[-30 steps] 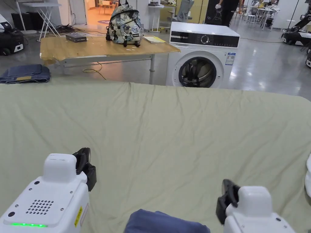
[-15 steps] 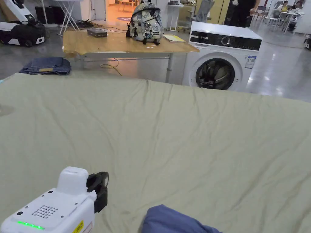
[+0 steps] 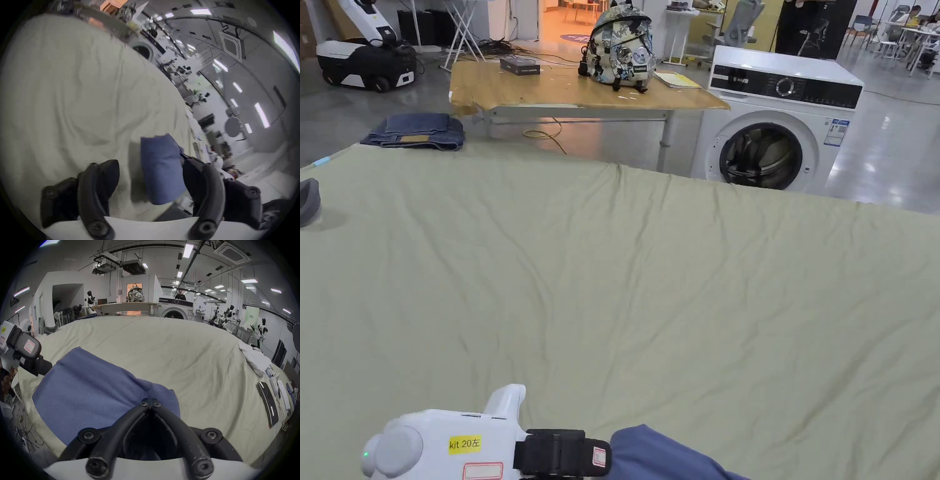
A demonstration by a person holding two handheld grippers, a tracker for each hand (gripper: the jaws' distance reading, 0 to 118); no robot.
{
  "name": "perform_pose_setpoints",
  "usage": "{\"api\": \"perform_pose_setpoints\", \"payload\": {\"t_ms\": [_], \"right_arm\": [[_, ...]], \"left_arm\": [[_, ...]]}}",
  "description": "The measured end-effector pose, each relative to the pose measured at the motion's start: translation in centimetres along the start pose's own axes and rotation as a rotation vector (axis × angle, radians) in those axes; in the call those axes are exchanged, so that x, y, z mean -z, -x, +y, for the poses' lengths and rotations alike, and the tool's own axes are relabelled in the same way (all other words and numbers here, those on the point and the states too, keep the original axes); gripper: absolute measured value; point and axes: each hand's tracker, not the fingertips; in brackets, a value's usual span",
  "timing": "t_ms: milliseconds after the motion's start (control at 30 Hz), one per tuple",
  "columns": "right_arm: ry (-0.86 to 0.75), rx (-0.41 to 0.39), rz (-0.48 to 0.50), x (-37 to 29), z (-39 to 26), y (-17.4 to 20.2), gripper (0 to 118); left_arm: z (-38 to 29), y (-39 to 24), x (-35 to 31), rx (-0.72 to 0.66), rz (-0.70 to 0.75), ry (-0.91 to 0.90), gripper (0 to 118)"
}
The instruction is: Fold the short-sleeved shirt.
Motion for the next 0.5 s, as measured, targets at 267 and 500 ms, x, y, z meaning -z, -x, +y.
{"api": "perform_pose_setpoints", "payload": {"t_ms": [267,500], "right_arm": [[0.008,0.01,0.01,0.1,0.2,-0.2,0],[0.014,0.008,0.018,0.2,0.3,-0.5,0]], "left_arm": [[0.0,2.8,5.9,-0.154,-0.121,0.131,84],[-0.4,2.1,9.6,-0.19,-0.219,0.143,33]]}}
